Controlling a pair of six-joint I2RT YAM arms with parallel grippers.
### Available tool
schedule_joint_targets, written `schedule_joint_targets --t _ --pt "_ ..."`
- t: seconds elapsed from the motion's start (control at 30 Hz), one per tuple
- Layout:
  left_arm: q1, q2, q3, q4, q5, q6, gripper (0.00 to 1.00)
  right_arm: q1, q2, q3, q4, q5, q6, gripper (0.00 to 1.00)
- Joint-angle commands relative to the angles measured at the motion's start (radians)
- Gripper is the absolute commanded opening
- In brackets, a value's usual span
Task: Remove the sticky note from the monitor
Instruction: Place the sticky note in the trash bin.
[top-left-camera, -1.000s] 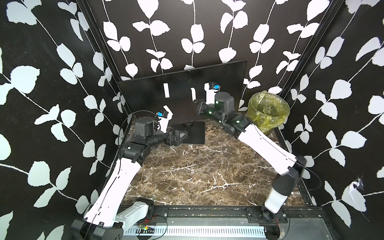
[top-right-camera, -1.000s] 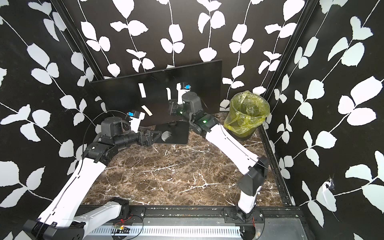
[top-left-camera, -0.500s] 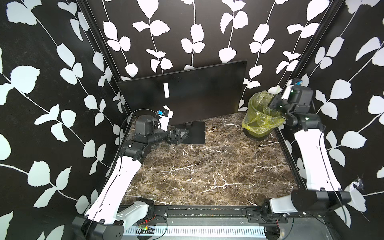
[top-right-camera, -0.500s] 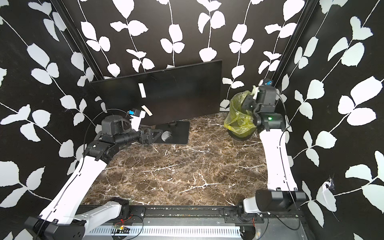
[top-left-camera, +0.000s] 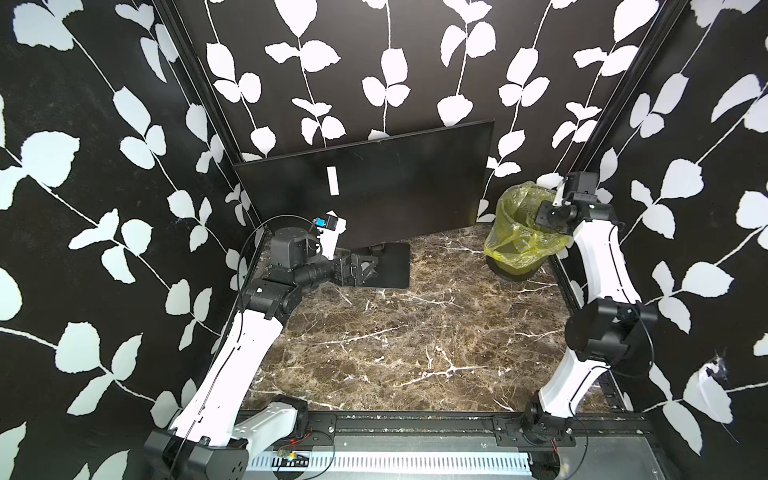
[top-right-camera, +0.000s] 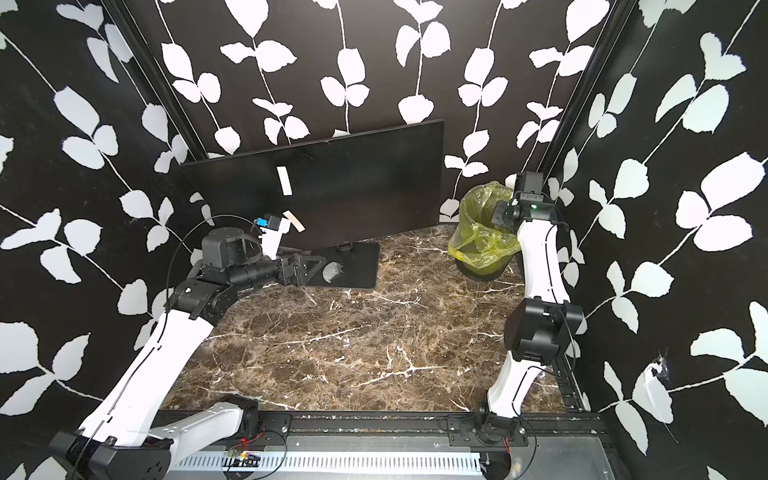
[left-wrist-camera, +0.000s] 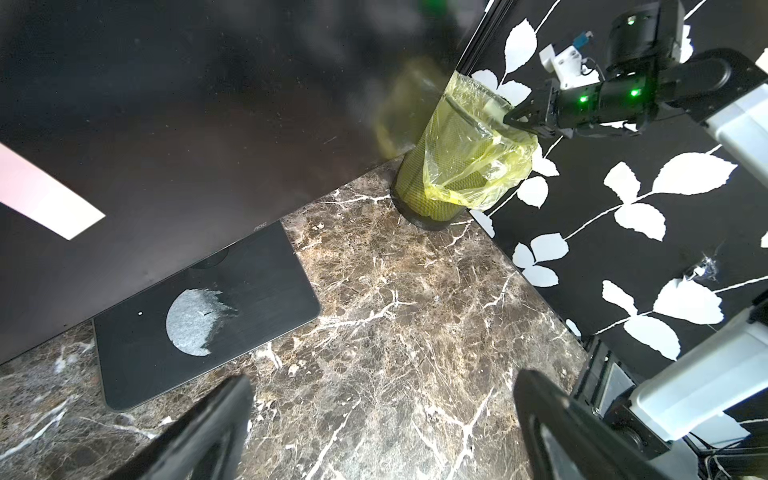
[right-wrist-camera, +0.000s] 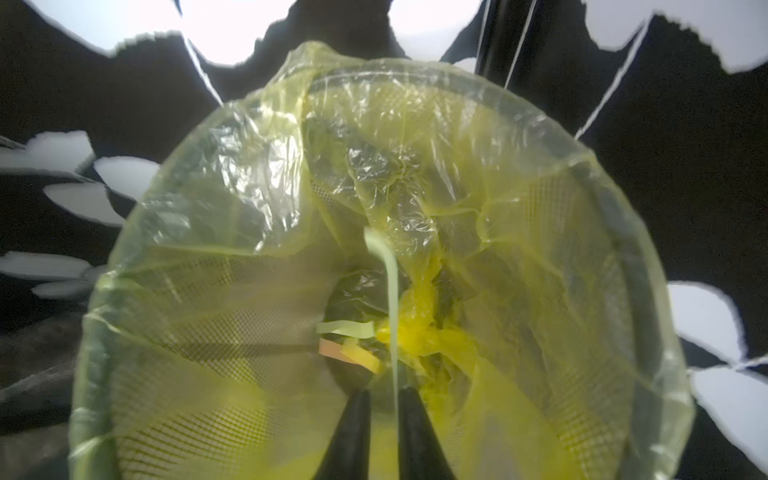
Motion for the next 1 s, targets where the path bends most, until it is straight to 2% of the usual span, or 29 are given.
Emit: schedule_joint_targets --t 0.0,0.07,0.1,0.23,0.33,0.5,0.6,0.8,0.97 --pt "0.006 -0.007 0.017 0.009 0.004 0.005 0.99 0.002 -0.008 0.042 0.003 -0.003 -0.017 0.36" --pt "0.007 -0.005 0.017 0.007 0.003 0.008 0.99 0.001 -0.010 0.034 0.009 -0.006 -0.024 0.45" --pt "0.007 -0.006 0.018 0.005 0.002 0.009 0.99 0.002 -0.013 0.035 0.009 -0.006 -0.028 0.46" --pt "0.006 0.003 0.023 0.004 0.004 0.010 0.99 0.021 -0.037 0.031 0.023 0.000 -0.045 0.47" --pt "0.007 0.008 0.034 0.000 0.002 0.015 0.99 0.083 -0.077 0.023 0.043 0.008 -0.078 0.48" --pt "0.007 0.006 0.063 -0.054 -0.030 0.057 0.99 0.244 -0.189 -0.022 0.116 -0.064 -0.070 0.48" --pt "0.015 -0.005 0.059 -0.073 -0.043 0.057 0.99 0.338 -0.240 -0.054 0.181 -0.162 0.012 0.48" --pt "0.019 -0.070 0.005 -0.058 -0.065 0.019 0.99 0.573 -0.291 -0.122 0.359 -0.236 0.181 0.48" --pt "0.022 -0.138 -0.037 -0.053 -0.097 -0.012 0.99 0.753 -0.240 -0.091 0.473 -0.195 0.269 0.48"
